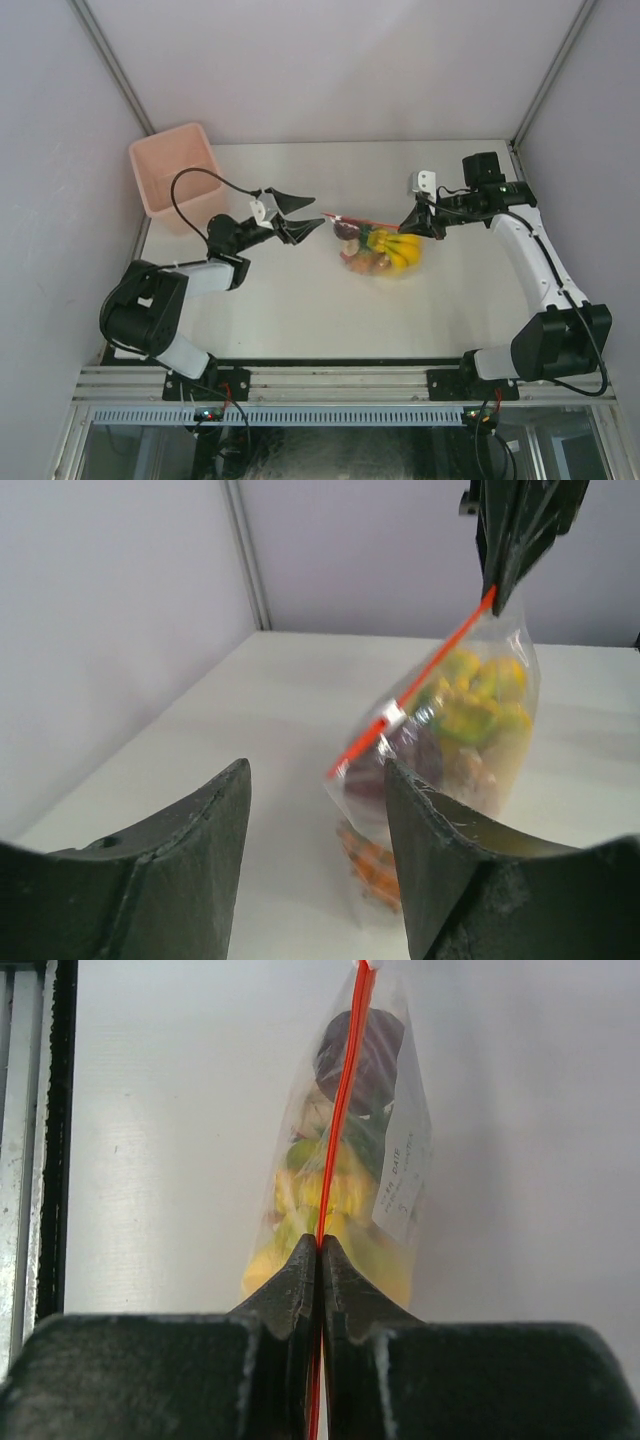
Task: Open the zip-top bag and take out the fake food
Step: Adjust the zipper food storage bag at the center of the board.
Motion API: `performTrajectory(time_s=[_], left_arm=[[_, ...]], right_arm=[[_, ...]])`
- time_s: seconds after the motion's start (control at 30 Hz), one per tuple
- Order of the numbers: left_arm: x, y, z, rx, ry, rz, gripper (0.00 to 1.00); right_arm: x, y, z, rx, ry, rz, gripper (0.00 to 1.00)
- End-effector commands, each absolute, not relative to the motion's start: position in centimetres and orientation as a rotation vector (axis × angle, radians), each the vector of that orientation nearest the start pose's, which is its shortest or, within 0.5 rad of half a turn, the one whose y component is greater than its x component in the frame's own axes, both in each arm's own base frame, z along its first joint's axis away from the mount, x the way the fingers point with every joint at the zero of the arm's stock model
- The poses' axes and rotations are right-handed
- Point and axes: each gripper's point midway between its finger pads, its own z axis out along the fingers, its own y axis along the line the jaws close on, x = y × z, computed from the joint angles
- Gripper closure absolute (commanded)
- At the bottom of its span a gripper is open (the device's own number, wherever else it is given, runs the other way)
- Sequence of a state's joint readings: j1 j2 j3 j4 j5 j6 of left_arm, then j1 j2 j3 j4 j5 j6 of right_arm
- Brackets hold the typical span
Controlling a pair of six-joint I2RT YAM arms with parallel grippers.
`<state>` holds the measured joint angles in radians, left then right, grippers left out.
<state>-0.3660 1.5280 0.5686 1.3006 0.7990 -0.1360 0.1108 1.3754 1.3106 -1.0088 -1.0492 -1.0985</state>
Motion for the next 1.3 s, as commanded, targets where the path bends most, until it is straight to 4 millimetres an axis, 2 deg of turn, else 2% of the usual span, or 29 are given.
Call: performTrajectory(time_s=[0.0,0.17,0.3,0.47,0.7,0.83,1.03,1.1,1.17,1.23,1.27], left_arm=[[32.5,-27.6,27.6,0.956,0.913,-0.904,0.42],[31.8,-29.3,26.0,1.05,0.929,-1.038,0.55],[31.2,-29.7,25.0,1.088,0.936,-1.075,0.56],[31.1,-29.6,25.0,1.095,0.93,-1.072,0.57],[31.6,-29.3,25.1,1.091,0.91,-1.015,0.52],[32.1,-30.0,24.5,1.099,0.911,-1.021,0.53],[32.0,-31.2,24.4,1.12,0.907,-1.069,0.61],[31.9,-31.4,24.3,1.124,0.906,-1.079,0.66],[31.7,-31.6,24.5,1.127,0.903,-1.09,0.79],[31.6,-31.6,24.8,1.117,0.906,-1.097,0.98],[31.5,-31.6,25.1,1.104,0.911,-1.098,0.99]], right_arm=[[27.2,17.2,25.8,-1.504,1.413,0.822,1.0],[27.5,17.1,25.9,-1.499,1.425,0.826,1.0],[27.7,16.8,26.0,-1.493,1.43,0.816,1.0],[27.9,16.7,26.1,-1.483,1.431,0.818,1.0],[27.9,16.7,26.3,-1.478,1.425,0.838,1.0],[27.9,16.7,26.3,-1.478,1.427,0.839,1.0],[28.0,16.8,26.2,-1.474,1.428,0.85,1.0],[28.0,16.7,26.2,-1.473,1.433,0.851,1.0],[28.0,16.7,26.1,-1.476,1.437,0.844,1.0],[28.1,16.6,26.2,-1.48,1.439,0.832,1.0],[28.1,16.6,26.4,-1.479,1.439,0.823,0.97]])
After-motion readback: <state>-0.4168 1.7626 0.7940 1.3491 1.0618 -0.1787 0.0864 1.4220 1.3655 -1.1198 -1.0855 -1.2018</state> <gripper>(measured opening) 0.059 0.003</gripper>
